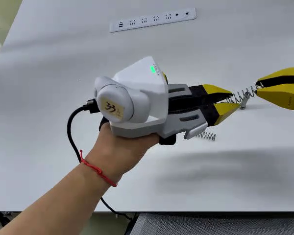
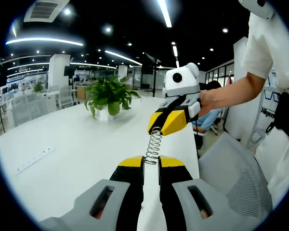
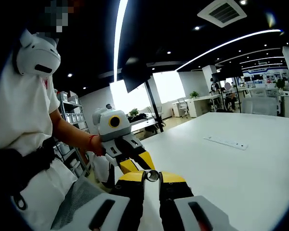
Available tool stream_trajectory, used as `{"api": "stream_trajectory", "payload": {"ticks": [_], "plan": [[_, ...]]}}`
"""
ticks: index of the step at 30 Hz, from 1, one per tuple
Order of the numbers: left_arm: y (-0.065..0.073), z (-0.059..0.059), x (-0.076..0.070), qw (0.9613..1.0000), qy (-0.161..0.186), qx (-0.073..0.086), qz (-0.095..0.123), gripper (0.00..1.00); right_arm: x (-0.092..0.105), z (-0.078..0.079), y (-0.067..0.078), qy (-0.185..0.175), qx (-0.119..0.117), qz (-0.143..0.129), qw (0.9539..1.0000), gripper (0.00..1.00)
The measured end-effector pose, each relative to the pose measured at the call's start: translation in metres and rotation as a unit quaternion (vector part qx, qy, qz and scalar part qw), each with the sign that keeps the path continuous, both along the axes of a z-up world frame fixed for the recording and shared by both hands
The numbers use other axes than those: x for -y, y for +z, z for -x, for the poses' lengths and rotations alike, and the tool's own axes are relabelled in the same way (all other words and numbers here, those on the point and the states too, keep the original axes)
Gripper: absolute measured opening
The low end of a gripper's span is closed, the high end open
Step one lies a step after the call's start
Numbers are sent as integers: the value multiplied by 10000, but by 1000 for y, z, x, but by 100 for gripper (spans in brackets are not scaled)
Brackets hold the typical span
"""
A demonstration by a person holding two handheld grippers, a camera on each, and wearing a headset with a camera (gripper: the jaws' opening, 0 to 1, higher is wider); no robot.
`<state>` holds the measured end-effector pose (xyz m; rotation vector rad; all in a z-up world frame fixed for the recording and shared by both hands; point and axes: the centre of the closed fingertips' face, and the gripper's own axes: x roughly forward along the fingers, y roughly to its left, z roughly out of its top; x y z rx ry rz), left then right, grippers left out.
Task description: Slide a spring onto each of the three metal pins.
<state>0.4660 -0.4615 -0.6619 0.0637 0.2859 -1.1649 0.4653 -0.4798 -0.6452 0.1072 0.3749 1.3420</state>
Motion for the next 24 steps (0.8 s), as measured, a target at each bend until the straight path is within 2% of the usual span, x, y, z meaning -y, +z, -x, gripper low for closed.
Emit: {"api": "stream_trajectory", "payload": {"ticks": [12, 17, 24], "plan": [[-1, 4, 2, 10000, -71, 33, -22, 8, -2, 4, 2, 125, 80, 177, 9997, 7], [-3, 8, 5, 9998, -170, 73, -77, 7, -3, 5, 7, 181, 75, 168, 9997, 7], [-5, 9, 6, 9997, -196, 73, -124, 7, -6, 9, 9, 274, 185, 304, 9990, 7]]}}
